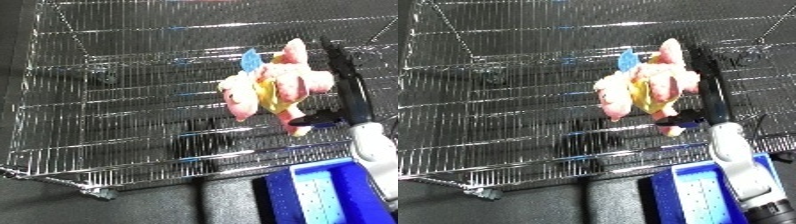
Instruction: Pick up the object and place it into the box
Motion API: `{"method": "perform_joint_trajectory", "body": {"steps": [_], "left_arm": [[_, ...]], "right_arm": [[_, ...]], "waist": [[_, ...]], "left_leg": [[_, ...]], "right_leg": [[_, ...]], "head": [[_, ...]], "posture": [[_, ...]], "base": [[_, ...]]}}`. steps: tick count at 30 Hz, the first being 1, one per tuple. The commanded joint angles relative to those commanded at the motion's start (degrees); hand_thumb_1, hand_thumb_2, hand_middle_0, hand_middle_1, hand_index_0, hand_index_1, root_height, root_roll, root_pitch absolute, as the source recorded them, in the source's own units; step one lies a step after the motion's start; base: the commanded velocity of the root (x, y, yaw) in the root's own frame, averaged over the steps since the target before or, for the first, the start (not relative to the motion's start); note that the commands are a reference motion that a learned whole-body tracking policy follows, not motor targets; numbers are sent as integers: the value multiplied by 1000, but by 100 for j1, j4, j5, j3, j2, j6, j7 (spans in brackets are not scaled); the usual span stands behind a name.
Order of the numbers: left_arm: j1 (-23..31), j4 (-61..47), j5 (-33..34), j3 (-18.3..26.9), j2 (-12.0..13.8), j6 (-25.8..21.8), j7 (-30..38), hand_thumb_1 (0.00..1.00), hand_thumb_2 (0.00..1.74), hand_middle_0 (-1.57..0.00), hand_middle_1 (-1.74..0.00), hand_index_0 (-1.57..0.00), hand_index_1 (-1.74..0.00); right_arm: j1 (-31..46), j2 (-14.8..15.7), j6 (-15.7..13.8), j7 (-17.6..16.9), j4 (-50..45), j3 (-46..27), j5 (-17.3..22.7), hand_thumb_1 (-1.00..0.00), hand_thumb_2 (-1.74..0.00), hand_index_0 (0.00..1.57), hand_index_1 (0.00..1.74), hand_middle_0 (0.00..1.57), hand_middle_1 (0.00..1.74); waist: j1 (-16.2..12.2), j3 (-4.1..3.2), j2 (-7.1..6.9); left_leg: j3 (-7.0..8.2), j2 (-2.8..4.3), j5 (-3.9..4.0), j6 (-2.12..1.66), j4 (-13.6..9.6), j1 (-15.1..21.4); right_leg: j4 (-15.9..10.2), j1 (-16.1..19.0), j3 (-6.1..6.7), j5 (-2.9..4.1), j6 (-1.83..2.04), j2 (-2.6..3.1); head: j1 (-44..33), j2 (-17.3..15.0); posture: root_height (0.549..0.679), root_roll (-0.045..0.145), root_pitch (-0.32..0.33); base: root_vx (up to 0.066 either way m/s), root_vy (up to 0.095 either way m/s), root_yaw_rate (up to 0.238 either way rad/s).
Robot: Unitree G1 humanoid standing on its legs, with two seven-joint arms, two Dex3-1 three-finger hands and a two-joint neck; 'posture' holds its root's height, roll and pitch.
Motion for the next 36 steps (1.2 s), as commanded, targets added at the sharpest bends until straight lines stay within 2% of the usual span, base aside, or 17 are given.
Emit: {"method": "perform_joint_trajectory", "body": {"steps": [5, 7, 12, 16, 22, 23, 28, 36], "left_arm": [[71, -78, -41, -134, 102, -106, -8, 1000, 1740, -1570, -1740, -1570, -1740], [104, -124, -62, -168, 125, -146, -21, 1000, 1740, -1570, -1740, -1570, -1740], [190, -212, -120, -185, 146, -208, -50, 1000, 1740, -1570, -1740, -1570, -1740], [240, -221, -182, -165, 99, -200, -52, 1000, 1740, -1570, -1740, -1570, -1740], [282, -232, -242, -159, 66, -187, -50, 1000, 1740, -1570, -1740, -1570, -1740], [293, -238, -265, -157, 62, -187, -52, 1000, 1740, -1570, -1740, -1570, -1740], [352, -275, -371, -94, 60, -196, -46, 1000, 1740, -1570, -1740, -1570, -1740], [408, -235, -419, 18, 36, -209, 1, 1000, 1740, -1570, -1740, -1570, -1740]], "right_arm": [[-994, -249, 52, -9, 994, 587, -68, 0, 0, 0, 0, 0, 0], [-1598, -288, 51, 11, 1598, 972, -71, 0, 0, 0, 0, 0, 0], [-2934, -323, 71, 101, 2886, 1874, -47, 0, 0, 0, 0, 0, 0], [-3407, -356, 140, 201, 3390, 2194, 61, 0, 0, 0, 0, 0, 0], [-3592, -355, 178, 350, 3728, 2317, 253, 0, 0, 0, 0, 0, 0], [-3586, -348, 199, 392, 3791, 2338, 263, -50, -87, 79, 87, 79, 87], [-3484, -307, 276, 536, 3998, 2381, 230, -300, -522, 471, 522, 471, 522], [-3198, -173, 252, 568, 3911, 2296, 135, -700, -1218, 1099, 1218, 1099, 1218]], "waist": [[102, 60, 193], [124, 87, 280], [137, 101, 472], [148, 101, 556], [177, 101, 599], [189, 101, 606], [228, 101, 638], [235, 101, 591]], "left_leg": [[-1, -72, 36, -26, 10, -124], [-6, -101, 66, -40, 15, -228], [-26, -159, 153, -73, 7, -561], [-46, -182, 182, -83, 9, -755], [-66, -187, 187, -90, 13, -849], [-71, -185, 189, -92, 6, -861], [-98, -168, 202, -102, -45, -888], [-117, -120, 196, -111, -63, -881]], "right_leg": [[83, -190, 27, -13, -11, -22], [125, -324, 31, -14, -23, -29], [198, -708, 30, 3, -49, -42], [249, -921, 24, -2, -69, -40], [284, -1007, 12, -23, -83, -40], [283, -1010, 7, -29, -84, -42], [250, -991, -20, -43, -83, -48], [224, -931, -74, -57, -76, -45]], "head": [[130, 201], [286, 433], [440, 678], [496, 783], [559, 889], [613, 1016], [631, 1147], [600, 1102]], "posture": [[626, 92, -63], [626, 94, -49], [626, 99, -3], [625, 103, 24], [624, 106, 38], [623, 106, 40], [623, 105, 48], [624, 101, 46]], "base": [[14, 27, 7], [7, 19, 22], [-3, 2, 47], [-4, -17, 52], [0, -15, 27], [8, -28, 41], [11, -21, 36], [0, -14, 17]]}}
